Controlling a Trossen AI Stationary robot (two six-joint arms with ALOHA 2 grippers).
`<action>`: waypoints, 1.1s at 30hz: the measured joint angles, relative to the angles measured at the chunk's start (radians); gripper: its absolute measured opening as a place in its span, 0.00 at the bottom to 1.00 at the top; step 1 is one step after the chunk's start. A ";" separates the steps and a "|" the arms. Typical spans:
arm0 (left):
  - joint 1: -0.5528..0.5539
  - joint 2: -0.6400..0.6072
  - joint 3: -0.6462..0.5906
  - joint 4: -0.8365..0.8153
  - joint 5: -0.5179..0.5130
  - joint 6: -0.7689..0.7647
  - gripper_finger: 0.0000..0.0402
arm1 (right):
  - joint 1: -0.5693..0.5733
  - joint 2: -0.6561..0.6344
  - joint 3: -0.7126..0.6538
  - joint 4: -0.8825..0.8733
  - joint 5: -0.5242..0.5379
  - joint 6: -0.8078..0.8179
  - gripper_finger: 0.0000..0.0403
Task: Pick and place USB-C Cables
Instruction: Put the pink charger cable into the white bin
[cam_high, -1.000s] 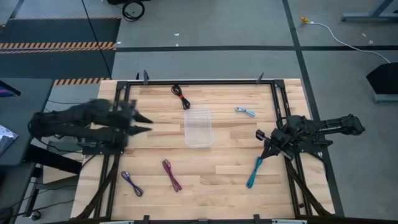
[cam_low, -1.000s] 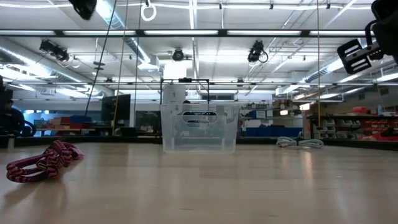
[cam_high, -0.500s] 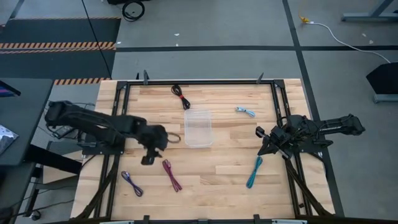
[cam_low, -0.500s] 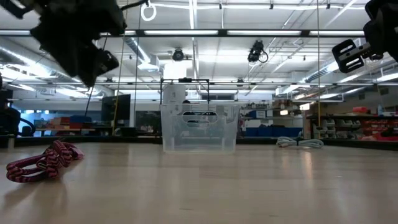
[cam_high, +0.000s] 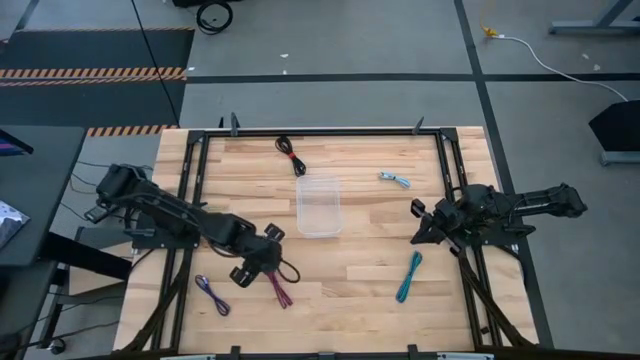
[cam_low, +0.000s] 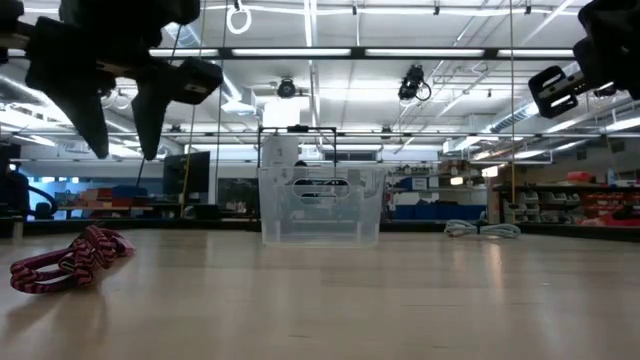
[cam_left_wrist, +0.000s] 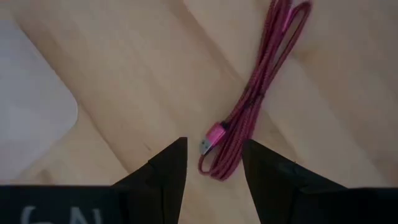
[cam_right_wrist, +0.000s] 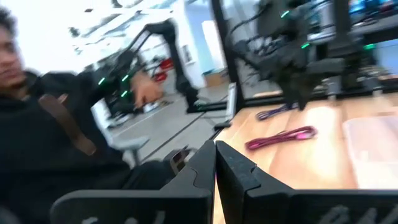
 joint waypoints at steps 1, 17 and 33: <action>0.001 0.024 0.013 -0.020 -0.017 0.010 0.41 | 0.000 0.000 0.000 0.010 0.013 0.002 0.04; -0.044 0.172 0.031 -0.024 -0.007 0.122 0.41 | 0.000 0.000 0.000 -0.039 -0.021 -0.003 0.11; -0.065 0.275 0.048 0.034 -0.082 0.118 0.30 | 0.000 0.000 0.000 -0.060 -0.015 -0.025 0.14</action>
